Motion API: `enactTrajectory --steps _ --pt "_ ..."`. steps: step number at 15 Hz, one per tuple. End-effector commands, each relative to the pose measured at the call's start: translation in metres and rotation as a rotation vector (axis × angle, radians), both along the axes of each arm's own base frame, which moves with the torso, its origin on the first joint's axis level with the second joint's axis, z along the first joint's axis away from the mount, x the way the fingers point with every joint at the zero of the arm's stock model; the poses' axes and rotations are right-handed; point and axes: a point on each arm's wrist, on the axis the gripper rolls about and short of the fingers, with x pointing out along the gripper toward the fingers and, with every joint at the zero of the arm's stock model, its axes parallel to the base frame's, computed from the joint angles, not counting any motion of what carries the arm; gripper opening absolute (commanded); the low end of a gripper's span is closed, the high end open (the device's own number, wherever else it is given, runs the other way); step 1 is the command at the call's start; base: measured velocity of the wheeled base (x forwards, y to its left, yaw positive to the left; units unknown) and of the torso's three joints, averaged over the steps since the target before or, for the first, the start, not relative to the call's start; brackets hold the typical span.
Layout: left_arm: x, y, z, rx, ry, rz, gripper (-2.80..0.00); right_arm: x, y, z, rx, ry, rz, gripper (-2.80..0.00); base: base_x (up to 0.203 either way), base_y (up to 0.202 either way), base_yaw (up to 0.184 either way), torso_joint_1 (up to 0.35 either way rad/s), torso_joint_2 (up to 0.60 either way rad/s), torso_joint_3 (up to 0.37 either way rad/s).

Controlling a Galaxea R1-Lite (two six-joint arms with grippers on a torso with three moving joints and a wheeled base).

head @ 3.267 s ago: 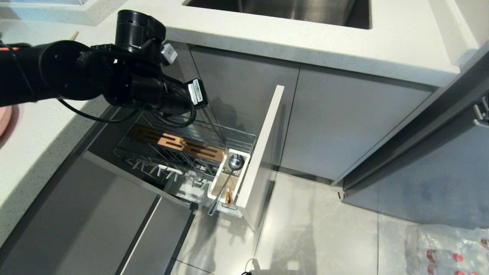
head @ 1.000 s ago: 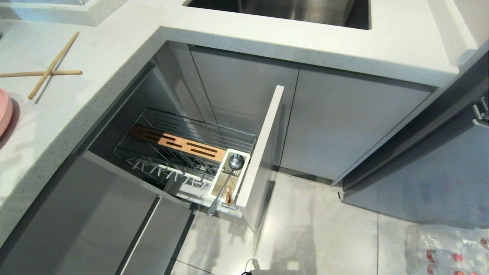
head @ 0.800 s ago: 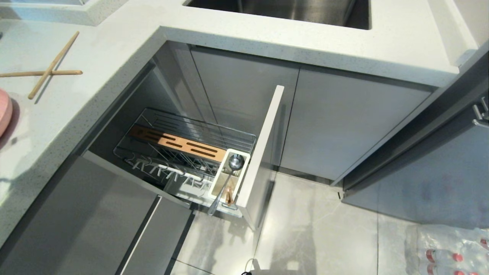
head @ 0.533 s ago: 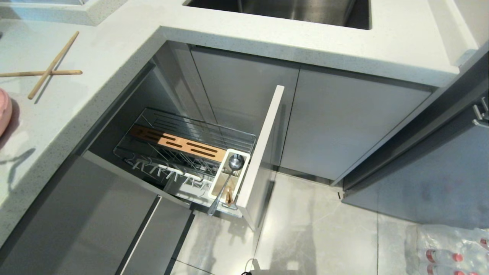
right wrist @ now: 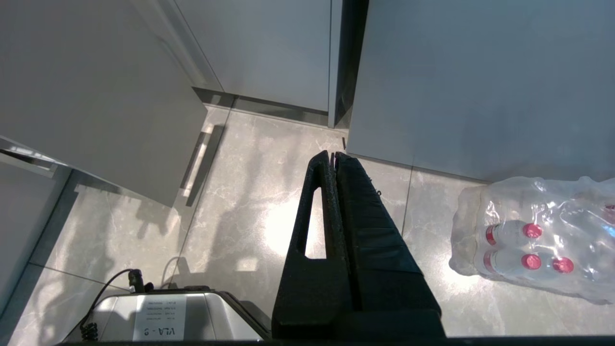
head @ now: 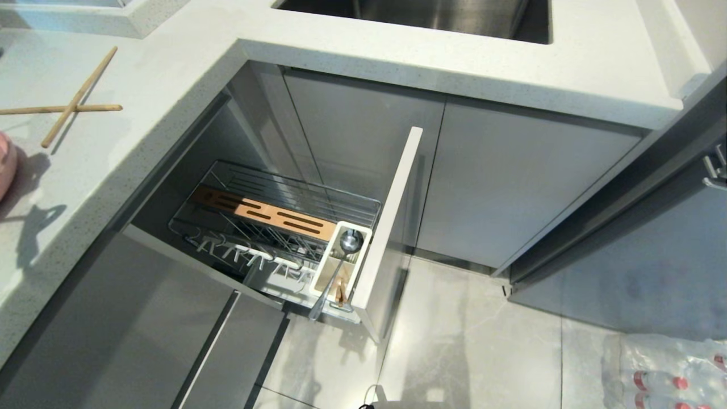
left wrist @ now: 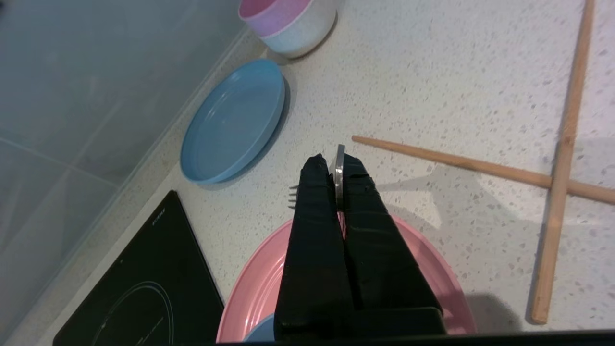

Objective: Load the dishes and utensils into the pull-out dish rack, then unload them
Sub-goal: Take the fork out of the cupboard

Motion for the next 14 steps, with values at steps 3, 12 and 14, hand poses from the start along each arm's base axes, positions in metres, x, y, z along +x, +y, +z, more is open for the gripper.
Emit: enactTrajectory --steps 3,12,14 --pt "0.008 -0.002 -0.005 -0.007 0.027 0.001 -2.8 0.0 0.0 0.0 0.0 0.0 0.0 -2.8 0.0 0.0 0.0 0.0 0.0 0.0" --pt "0.031 -0.021 -0.022 0.004 0.091 -0.101 -2.8 0.0 0.0 0.0 0.0 0.001 0.0 -2.8 0.0 0.0 0.0 0.0 0.0 0.0" --pt "0.039 -0.027 -0.027 0.002 0.111 -0.131 -2.8 0.0 0.0 0.0 0.0 0.0 0.0 -2.8 0.0 0.0 0.0 0.0 0.0 0.0"
